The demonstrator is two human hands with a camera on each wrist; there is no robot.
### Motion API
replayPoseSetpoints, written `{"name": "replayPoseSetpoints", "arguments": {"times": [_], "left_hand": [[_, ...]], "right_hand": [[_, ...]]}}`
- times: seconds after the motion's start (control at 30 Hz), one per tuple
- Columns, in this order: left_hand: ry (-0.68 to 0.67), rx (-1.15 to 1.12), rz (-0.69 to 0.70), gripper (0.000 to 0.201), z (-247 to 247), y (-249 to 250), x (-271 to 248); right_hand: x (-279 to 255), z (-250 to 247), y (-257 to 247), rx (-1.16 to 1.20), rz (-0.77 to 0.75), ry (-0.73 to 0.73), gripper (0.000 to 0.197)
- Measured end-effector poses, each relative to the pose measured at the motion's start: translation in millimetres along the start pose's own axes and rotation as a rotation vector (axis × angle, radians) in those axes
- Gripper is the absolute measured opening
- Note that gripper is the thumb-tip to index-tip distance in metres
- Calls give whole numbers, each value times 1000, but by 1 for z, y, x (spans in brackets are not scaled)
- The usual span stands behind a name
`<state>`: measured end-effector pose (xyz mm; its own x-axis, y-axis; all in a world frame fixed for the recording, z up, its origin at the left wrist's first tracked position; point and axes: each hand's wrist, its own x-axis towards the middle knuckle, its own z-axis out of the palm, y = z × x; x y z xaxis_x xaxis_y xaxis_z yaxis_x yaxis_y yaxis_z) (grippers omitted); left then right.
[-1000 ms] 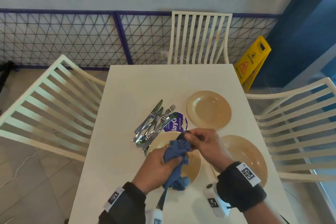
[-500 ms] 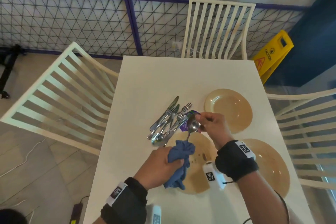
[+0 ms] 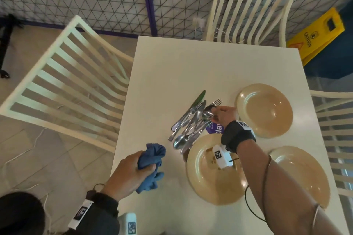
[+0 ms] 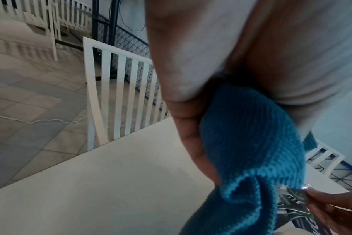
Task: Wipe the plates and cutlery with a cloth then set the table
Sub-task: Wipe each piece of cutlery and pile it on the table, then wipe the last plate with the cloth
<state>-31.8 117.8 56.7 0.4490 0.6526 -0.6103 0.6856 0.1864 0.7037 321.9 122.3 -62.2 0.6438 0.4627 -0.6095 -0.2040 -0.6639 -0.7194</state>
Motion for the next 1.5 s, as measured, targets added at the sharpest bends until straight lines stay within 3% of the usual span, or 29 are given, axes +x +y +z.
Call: {"name": "replayPoseSetpoints", "arguments": {"times": [0.27,0.47,0.57,0.67,0.77,0.9,0.97,1.17,1.33,1.5], "left_hand": [[-69,-11,10,26,9,-4,11],[-107,-106,-7,21,34,18,9],[-121,-142,14,19,52,33,4],[-159,-118,76,20,73,49,2],[-226,-62,104,39,97,62,0],[-263,2,167,51,134,77,-2],[-252,45,214,61,154,84,-4],[-170,293,429,55,215,89,-5],[-28,966,504,54,250,82,-13],[-116,954,635,68,281,83,-24]], "right_hand": [[-13,-20,9,-132,-54,8,20],[-90,-79,36,-287,-133,140,25],[-134,-98,72,-464,-42,187,39],[-146,-109,117,-478,129,140,62],[-144,-110,145,-355,208,38,75],[-151,-109,152,100,305,-44,52],[-159,-112,152,217,327,-83,49],[-179,-141,158,458,240,-274,55],[-185,-169,162,623,201,-288,54],[-195,-194,163,648,117,-351,50]]}}
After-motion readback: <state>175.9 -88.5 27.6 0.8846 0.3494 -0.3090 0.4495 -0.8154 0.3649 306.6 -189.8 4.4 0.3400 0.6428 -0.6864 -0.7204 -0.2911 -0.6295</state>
